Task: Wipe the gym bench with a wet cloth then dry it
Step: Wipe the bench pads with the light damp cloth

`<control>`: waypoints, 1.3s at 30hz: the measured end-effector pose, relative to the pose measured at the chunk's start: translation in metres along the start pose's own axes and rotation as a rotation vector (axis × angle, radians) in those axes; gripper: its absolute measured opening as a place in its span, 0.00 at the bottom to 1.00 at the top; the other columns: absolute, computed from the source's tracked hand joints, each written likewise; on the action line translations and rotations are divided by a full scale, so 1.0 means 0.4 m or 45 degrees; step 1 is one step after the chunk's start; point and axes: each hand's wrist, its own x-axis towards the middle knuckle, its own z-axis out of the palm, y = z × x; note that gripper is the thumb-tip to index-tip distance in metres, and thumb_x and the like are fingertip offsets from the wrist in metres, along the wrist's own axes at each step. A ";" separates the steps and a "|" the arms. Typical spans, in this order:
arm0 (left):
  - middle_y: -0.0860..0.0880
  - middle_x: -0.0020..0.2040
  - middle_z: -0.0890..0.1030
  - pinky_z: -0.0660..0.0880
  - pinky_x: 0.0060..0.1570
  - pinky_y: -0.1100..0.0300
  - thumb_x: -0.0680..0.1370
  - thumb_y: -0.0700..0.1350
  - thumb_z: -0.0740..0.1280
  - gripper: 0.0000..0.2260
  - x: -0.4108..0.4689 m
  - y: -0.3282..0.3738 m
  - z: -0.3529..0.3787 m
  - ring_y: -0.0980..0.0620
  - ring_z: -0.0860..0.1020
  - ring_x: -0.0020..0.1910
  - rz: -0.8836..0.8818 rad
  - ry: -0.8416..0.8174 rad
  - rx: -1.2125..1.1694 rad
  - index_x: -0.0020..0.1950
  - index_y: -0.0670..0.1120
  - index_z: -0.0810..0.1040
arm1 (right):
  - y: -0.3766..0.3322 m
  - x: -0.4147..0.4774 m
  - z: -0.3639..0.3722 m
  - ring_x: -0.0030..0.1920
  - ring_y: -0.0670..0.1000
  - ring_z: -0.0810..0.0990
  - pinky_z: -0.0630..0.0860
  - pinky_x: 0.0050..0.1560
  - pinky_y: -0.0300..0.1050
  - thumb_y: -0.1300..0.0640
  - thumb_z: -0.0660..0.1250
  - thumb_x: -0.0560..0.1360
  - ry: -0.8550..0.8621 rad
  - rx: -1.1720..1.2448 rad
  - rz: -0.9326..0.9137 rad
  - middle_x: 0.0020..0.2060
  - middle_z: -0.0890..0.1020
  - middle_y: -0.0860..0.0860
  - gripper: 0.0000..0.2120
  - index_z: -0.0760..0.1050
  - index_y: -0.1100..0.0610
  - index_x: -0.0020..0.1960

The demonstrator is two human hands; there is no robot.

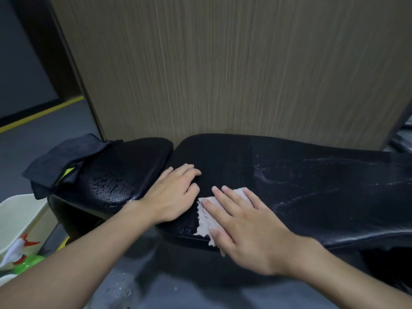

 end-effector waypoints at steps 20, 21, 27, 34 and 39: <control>0.50 0.81 0.47 0.39 0.76 0.42 0.79 0.66 0.51 0.32 0.018 0.032 0.041 0.52 0.40 0.79 -0.050 -0.113 0.206 0.80 0.56 0.50 | 0.438 0.469 -0.065 0.80 0.49 0.42 0.38 0.77 0.59 0.41 0.42 0.80 -0.065 0.222 0.697 0.81 0.45 0.49 0.29 0.45 0.43 0.81; 0.50 0.81 0.47 0.39 0.76 0.42 0.79 0.66 0.50 0.32 0.018 0.032 0.042 0.52 0.40 0.79 -0.052 -0.110 0.204 0.80 0.56 0.50 | 0.443 0.474 -0.066 0.80 0.49 0.42 0.39 0.77 0.59 0.41 0.41 0.81 -0.070 0.221 0.709 0.81 0.45 0.48 0.29 0.45 0.44 0.81; 0.49 0.81 0.47 0.39 0.75 0.41 0.78 0.66 0.50 0.33 0.020 0.034 0.042 0.51 0.41 0.79 -0.058 -0.120 0.182 0.80 0.55 0.51 | 0.384 0.405 -0.046 0.80 0.49 0.39 0.37 0.77 0.59 0.43 0.42 0.81 -0.075 0.187 0.585 0.81 0.43 0.47 0.28 0.43 0.42 0.80; 0.48 0.81 0.48 0.41 0.76 0.41 0.79 0.65 0.51 0.32 0.010 0.042 0.035 0.50 0.42 0.80 -0.068 -0.117 0.173 0.80 0.54 0.52 | 0.162 0.115 -0.025 0.79 0.47 0.37 0.37 0.77 0.56 0.42 0.41 0.82 -0.070 0.094 0.256 0.80 0.40 0.46 0.28 0.39 0.43 0.80; 0.51 0.81 0.51 0.41 0.76 0.41 0.80 0.63 0.54 0.29 0.002 0.049 0.024 0.51 0.44 0.80 -0.050 -0.114 0.094 0.79 0.55 0.56 | 0.073 -0.058 -0.015 0.79 0.46 0.35 0.35 0.77 0.52 0.37 0.30 0.75 -0.048 0.004 0.099 0.80 0.39 0.45 0.33 0.37 0.42 0.80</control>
